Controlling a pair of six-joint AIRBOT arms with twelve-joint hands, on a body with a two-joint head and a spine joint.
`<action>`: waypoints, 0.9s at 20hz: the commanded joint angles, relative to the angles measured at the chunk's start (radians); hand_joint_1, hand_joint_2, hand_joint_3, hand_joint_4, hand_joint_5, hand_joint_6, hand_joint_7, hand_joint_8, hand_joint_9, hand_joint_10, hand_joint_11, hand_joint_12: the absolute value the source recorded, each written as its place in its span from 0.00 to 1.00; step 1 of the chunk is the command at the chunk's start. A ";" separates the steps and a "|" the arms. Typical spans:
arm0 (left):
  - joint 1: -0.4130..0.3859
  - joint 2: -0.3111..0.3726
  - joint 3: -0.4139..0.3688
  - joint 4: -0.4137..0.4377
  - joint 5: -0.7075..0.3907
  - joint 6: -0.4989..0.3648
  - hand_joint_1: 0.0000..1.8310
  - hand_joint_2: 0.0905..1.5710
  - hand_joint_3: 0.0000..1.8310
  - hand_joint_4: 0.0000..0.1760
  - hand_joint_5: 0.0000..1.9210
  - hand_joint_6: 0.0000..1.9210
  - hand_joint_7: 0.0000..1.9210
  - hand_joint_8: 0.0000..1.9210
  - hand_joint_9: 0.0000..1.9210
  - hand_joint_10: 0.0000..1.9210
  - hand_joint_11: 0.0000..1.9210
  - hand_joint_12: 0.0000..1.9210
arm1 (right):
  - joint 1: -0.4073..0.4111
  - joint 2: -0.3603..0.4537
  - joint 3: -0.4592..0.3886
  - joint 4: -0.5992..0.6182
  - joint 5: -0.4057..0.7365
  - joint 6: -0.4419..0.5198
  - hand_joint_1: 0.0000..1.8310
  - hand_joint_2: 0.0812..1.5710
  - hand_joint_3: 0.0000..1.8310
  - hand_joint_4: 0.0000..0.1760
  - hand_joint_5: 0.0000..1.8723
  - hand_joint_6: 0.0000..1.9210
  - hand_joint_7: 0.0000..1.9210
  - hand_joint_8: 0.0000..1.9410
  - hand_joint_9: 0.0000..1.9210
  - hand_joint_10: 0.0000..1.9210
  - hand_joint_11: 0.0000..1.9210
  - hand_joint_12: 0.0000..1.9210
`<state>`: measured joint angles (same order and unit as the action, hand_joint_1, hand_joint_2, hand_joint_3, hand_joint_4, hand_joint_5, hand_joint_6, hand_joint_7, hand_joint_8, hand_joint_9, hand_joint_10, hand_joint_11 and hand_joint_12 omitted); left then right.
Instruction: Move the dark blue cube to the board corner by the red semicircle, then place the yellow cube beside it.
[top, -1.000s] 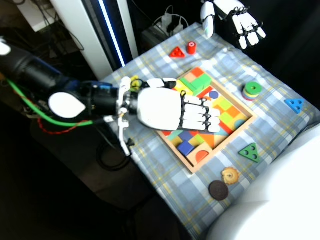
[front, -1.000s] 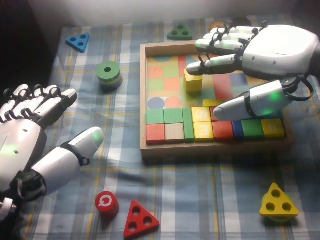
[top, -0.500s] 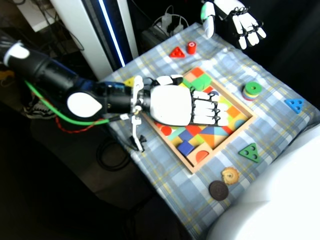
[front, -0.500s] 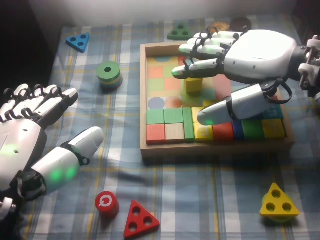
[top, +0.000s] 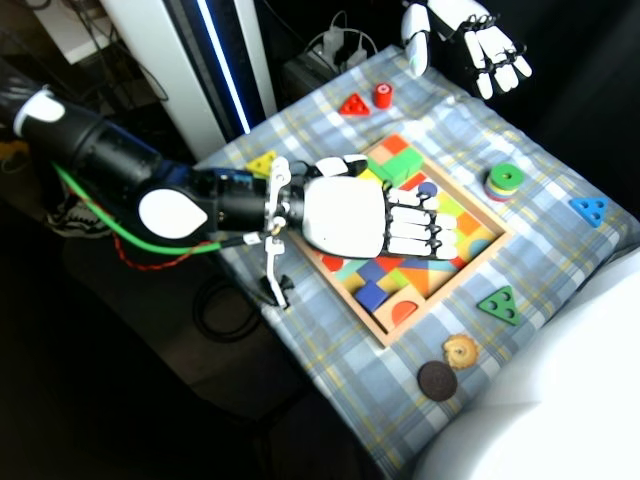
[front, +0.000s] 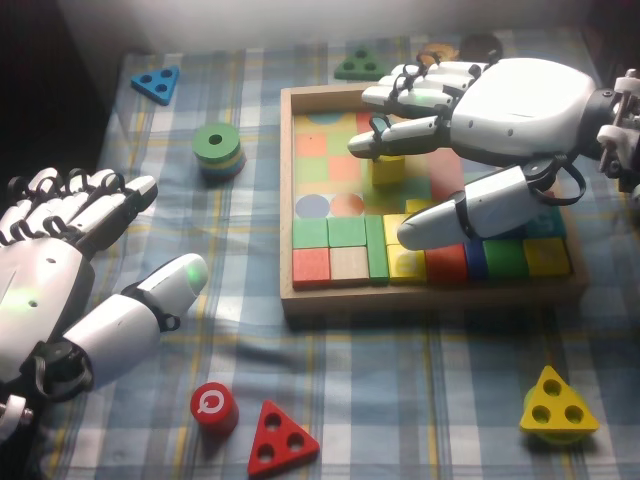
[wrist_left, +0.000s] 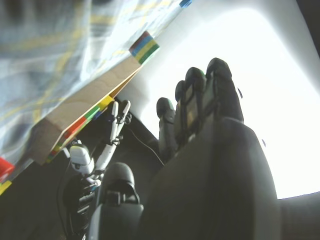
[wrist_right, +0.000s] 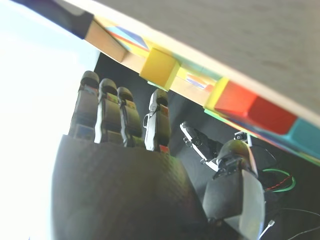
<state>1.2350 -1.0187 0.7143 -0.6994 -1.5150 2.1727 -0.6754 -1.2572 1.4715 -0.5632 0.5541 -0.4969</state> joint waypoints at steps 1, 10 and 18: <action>-0.009 0.000 0.006 0.048 -0.108 -0.005 0.00 0.72 0.00 0.48 0.17 0.00 0.11 0.00 0.08 0.00 0.00 0.00 | 0.019 -0.002 0.003 0.031 0.080 0.004 0.00 0.60 0.00 0.56 0.15 0.01 0.00 0.00 0.00 0.00 0.00 0.00; -0.009 0.001 0.005 0.048 -0.108 -0.005 0.00 0.73 0.00 0.39 0.18 0.00 0.11 0.00 0.08 0.00 0.00 0.00 | 0.019 0.021 -0.005 -0.044 -0.022 0.004 0.00 0.64 0.01 0.78 0.15 0.00 0.00 0.00 0.00 0.00 0.00 0.00; -0.009 0.002 0.002 0.047 -0.109 -0.005 0.00 0.72 0.00 0.34 0.18 0.00 0.11 0.00 0.08 0.00 0.00 0.00 | 0.009 0.100 -0.052 -0.055 -0.064 0.004 0.00 0.57 0.00 1.00 0.11 0.00 0.00 0.00 0.00 0.00 0.00 0.00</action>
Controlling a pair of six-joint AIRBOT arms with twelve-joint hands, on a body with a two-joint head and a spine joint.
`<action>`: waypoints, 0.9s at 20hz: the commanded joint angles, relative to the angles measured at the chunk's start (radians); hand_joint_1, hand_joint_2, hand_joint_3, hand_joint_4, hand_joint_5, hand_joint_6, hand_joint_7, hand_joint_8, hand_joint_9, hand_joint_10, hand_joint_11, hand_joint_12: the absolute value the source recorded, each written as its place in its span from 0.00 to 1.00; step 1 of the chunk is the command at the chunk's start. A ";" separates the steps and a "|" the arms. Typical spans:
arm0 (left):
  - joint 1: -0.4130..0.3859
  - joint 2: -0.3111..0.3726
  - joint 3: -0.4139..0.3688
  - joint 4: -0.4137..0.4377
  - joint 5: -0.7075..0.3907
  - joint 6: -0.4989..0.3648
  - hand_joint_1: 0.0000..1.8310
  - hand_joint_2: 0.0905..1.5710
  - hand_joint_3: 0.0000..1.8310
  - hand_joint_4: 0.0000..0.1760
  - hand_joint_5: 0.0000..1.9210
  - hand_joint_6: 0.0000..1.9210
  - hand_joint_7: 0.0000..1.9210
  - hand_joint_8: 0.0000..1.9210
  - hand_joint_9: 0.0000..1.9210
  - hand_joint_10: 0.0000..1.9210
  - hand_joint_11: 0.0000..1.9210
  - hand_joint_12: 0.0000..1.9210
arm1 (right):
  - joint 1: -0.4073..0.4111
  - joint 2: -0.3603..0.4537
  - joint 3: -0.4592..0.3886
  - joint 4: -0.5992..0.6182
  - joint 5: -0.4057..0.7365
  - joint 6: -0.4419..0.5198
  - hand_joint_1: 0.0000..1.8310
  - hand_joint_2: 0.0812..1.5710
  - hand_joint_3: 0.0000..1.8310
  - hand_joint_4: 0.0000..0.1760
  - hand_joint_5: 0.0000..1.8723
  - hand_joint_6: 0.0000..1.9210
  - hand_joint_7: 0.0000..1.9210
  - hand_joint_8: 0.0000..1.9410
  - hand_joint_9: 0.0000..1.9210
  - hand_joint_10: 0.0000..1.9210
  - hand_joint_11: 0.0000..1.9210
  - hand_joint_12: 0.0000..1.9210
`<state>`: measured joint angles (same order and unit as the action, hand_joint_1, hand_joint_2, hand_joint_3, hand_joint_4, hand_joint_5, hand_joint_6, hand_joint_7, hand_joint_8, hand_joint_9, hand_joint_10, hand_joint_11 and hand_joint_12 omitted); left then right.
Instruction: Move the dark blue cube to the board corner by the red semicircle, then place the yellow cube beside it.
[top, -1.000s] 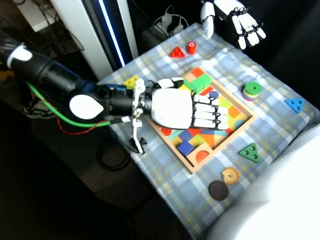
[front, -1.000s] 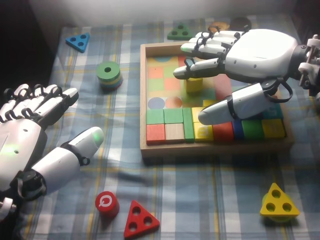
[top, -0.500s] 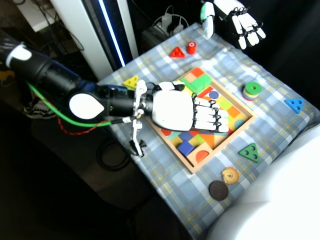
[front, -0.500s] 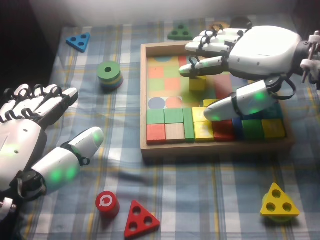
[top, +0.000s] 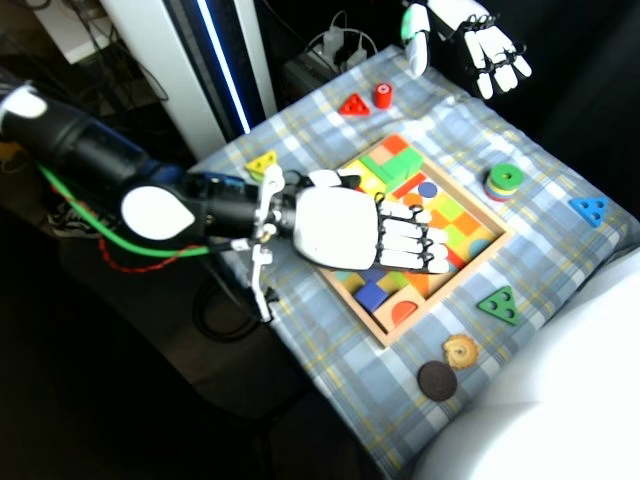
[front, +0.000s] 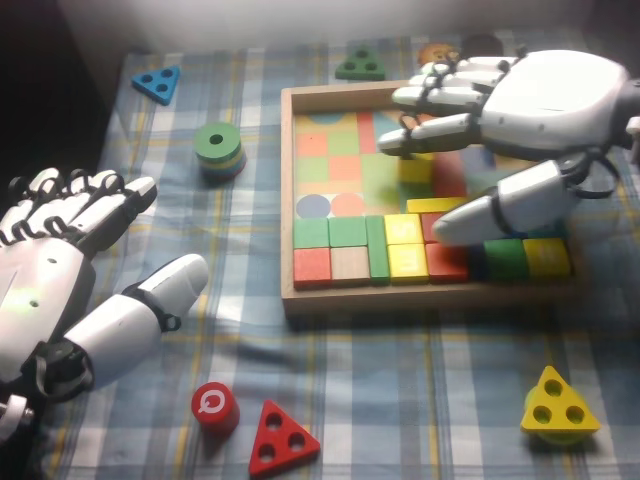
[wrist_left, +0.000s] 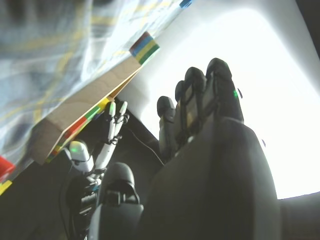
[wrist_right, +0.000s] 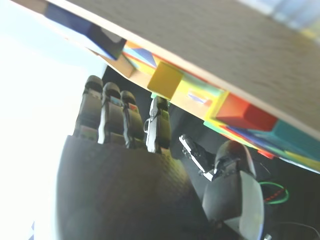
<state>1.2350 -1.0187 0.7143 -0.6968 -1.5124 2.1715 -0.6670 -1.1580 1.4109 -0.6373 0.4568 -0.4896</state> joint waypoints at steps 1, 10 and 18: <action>-0.009 0.002 0.002 0.044 -0.112 -0.004 0.00 0.72 0.00 0.33 0.19 0.00 0.11 0.00 0.08 0.00 0.00 0.00 | 0.000 0.010 0.004 0.019 0.031 -0.003 0.00 0.57 0.00 1.00 0.11 0.00 0.00 0.00 0.00 0.00 0.00 0.00; -0.008 0.002 0.000 0.041 -0.112 -0.004 0.00 0.71 0.00 0.36 0.18 0.00 0.11 0.00 0.08 0.00 0.00 0.00 | -0.003 0.097 -0.015 0.028 0.008 -0.003 0.00 0.60 0.01 1.00 0.12 0.00 0.00 0.00 0.00 0.00 0.00 0.00; -0.008 0.001 0.001 0.040 -0.110 -0.004 0.00 0.70 0.00 0.47 0.17 0.00 0.11 0.00 0.08 0.00 0.00 0.00 | -0.003 0.097 0.031 0.048 0.007 -0.013 0.00 0.62 0.01 0.94 0.14 0.01 0.00 0.00 0.00 0.00 0.00 0.00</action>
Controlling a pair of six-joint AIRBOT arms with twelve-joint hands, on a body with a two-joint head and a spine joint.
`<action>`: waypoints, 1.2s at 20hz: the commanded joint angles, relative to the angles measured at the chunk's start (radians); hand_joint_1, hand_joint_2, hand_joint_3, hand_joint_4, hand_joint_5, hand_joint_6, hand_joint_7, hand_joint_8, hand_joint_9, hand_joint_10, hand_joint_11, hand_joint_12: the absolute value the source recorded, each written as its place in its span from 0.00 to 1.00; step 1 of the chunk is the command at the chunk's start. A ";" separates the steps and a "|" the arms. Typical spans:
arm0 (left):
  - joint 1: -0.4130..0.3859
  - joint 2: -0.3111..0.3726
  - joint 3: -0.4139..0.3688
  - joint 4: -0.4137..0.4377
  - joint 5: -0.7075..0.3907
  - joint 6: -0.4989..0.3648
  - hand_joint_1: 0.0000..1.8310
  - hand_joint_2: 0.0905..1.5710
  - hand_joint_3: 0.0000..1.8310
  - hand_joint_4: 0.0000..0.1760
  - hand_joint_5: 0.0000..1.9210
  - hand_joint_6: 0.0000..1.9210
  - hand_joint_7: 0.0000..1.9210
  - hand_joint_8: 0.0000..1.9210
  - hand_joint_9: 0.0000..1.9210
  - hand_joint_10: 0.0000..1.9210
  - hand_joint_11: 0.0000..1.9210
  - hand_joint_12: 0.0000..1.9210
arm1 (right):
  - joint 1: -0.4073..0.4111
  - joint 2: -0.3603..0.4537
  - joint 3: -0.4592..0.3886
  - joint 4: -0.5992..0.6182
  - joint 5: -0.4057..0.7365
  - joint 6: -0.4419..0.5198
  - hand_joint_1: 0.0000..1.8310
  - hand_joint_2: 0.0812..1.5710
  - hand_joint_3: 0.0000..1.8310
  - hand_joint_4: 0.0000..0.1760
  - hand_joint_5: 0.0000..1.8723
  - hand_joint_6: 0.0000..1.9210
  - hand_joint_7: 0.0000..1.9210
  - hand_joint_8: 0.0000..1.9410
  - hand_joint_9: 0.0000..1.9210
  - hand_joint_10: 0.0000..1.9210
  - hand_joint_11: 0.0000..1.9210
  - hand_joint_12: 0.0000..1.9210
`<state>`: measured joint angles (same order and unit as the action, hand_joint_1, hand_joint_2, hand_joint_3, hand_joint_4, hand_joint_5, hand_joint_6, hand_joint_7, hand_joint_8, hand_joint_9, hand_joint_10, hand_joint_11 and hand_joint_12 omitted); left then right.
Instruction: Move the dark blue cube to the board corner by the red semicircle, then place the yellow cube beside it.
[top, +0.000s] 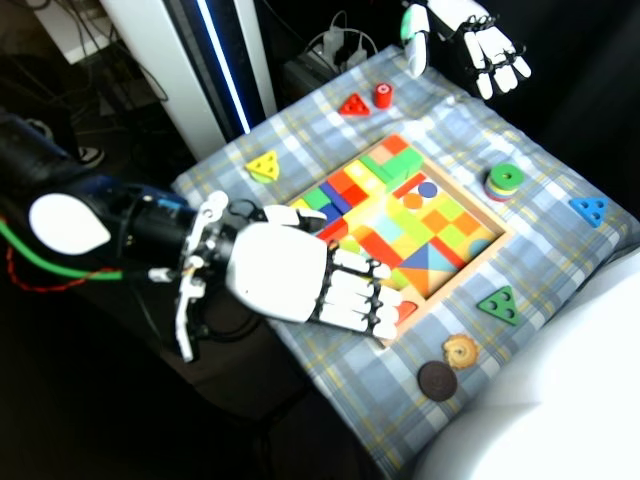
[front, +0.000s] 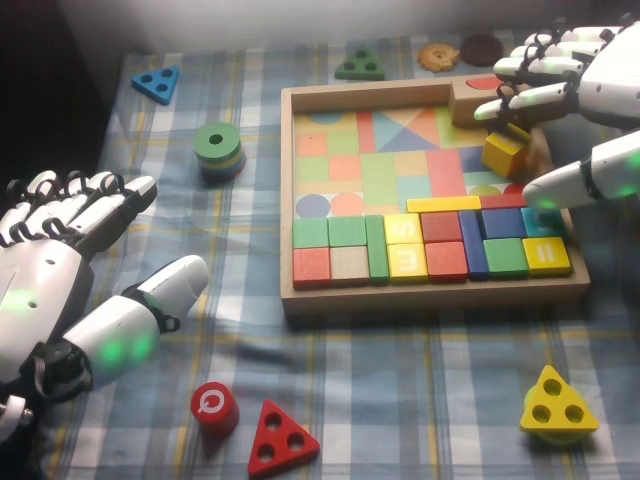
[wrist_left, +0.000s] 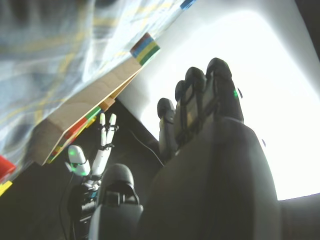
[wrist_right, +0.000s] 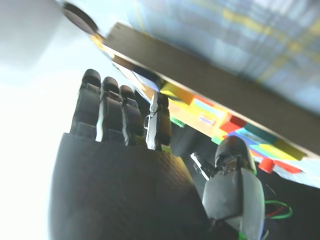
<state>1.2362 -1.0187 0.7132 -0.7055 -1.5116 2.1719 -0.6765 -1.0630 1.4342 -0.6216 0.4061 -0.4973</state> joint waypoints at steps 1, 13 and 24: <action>-0.009 0.001 0.002 0.049 -0.109 -0.004 0.00 0.70 0.00 0.47 0.17 0.00 0.11 0.00 0.08 0.00 0.00 0.00 | 0.007 0.002 0.010 0.049 0.058 -0.023 0.00 0.62 0.01 0.94 0.14 0.01 0.00 0.00 0.00 0.00 0.00 0.00; -0.009 0.000 0.003 0.047 -0.105 -0.004 0.00 0.71 0.00 0.55 0.16 0.00 0.11 0.00 0.09 0.00 0.00 0.00 | 0.012 0.002 -0.015 0.214 0.162 -0.096 0.00 0.64 0.00 0.39 0.14 0.00 0.00 0.00 0.00 0.00 0.00 0.00; -0.009 0.002 0.002 0.046 -0.107 -0.004 0.00 0.70 0.00 0.45 0.17 0.01 0.11 0.00 0.09 0.00 0.00 0.00 | -0.090 0.188 -0.226 0.300 0.225 -0.126 0.00 0.67 0.01 0.21 0.14 0.01 0.00 0.00 0.00 0.00 0.00 0.00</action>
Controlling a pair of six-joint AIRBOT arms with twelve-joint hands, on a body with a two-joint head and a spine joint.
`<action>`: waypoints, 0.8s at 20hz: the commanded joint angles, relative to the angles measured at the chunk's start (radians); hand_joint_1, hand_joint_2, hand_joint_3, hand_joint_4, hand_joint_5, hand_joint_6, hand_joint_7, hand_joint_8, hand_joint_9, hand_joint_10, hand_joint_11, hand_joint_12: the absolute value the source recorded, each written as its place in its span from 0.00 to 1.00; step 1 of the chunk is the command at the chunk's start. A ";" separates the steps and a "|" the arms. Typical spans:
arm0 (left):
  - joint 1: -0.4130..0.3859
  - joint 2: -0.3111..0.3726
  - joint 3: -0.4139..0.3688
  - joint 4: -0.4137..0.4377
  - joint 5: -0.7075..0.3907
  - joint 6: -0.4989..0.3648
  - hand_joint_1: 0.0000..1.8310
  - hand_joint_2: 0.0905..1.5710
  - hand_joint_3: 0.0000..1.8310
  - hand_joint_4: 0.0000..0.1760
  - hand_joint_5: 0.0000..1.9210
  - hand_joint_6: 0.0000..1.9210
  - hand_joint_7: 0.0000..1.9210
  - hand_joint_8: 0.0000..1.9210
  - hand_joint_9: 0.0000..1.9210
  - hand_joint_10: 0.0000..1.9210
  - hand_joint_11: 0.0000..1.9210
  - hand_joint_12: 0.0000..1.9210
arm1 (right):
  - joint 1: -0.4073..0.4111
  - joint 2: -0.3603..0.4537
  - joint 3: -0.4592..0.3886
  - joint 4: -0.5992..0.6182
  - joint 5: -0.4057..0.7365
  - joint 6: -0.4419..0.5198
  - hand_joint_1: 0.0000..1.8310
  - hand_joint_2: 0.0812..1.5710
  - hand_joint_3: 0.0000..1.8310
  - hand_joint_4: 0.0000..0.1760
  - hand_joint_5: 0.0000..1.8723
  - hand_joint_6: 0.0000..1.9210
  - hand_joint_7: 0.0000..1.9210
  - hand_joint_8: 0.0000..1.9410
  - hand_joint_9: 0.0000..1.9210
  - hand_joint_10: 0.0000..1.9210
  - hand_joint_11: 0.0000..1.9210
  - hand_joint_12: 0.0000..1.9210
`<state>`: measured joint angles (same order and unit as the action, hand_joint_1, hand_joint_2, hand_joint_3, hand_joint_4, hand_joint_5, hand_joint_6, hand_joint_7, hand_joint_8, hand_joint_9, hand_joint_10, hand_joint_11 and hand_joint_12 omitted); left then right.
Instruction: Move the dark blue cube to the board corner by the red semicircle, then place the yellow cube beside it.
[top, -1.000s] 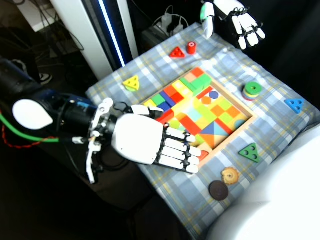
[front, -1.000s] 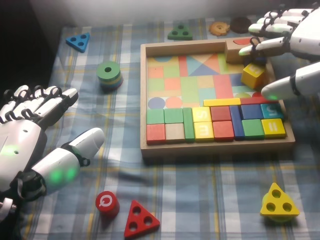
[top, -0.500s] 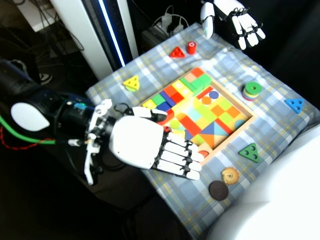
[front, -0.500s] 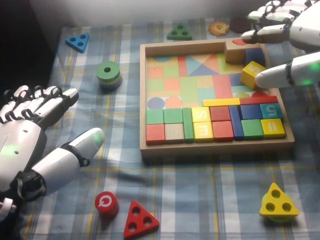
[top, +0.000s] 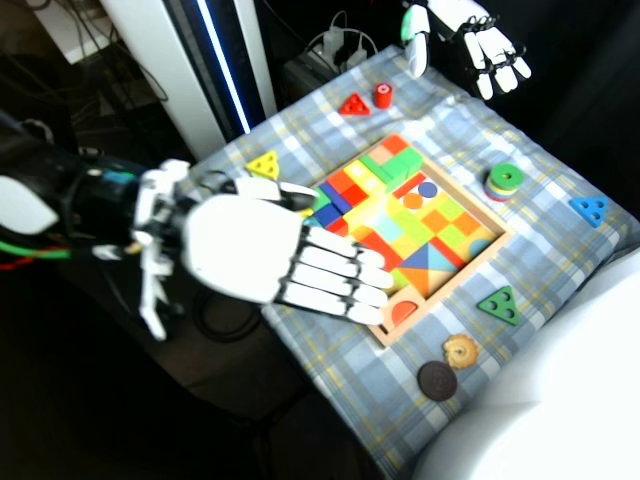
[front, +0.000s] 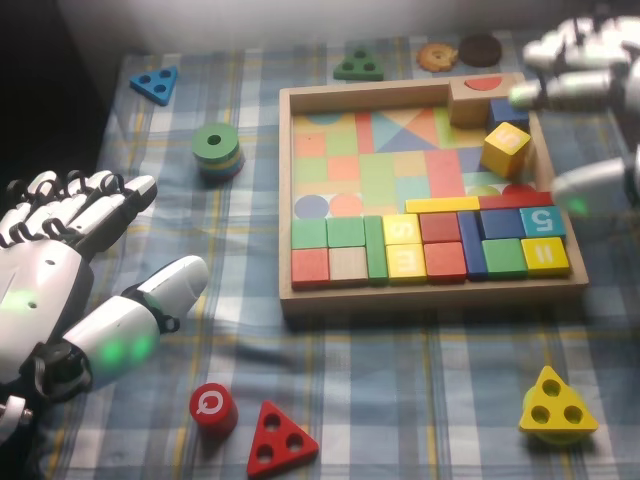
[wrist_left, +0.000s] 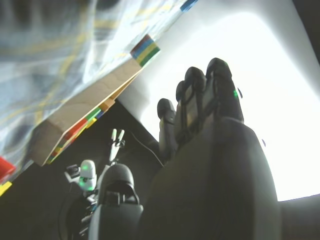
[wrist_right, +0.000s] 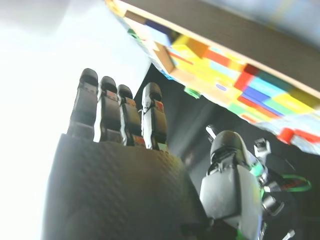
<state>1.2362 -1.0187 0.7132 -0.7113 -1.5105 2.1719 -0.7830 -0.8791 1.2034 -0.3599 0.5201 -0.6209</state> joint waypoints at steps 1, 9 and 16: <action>-0.009 0.003 0.002 0.051 -0.109 -0.004 0.00 0.70 0.00 0.48 0.17 0.00 0.11 0.00 0.09 0.00 0.00 0.00 | -0.002 0.017 -0.007 0.068 0.121 -0.021 0.00 0.67 0.01 0.13 0.15 0.01 0.00 0.00 0.00 0.00 0.00 0.00; -0.009 0.004 0.000 0.049 -0.109 -0.004 0.00 0.70 0.00 0.57 0.16 0.00 0.11 0.00 0.09 0.00 0.00 0.00 | -0.075 0.030 -0.033 0.120 0.147 -0.032 0.00 0.63 0.00 0.89 0.14 0.00 0.00 0.00 0.00 0.00 0.00 0.00; -0.009 0.004 0.000 0.048 -0.107 -0.004 0.00 0.70 0.00 0.65 0.15 0.00 0.11 0.00 0.08 0.00 0.00 0.00 | -0.079 0.006 -0.007 0.122 0.147 -0.032 0.00 0.58 0.00 1.00 0.11 0.00 0.00 0.00 0.00 0.00 0.00 0.00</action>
<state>1.2350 -1.0187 0.7132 -0.7124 -1.5105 2.1719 -0.8654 -0.8715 1.1915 -0.2619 0.5625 -0.6544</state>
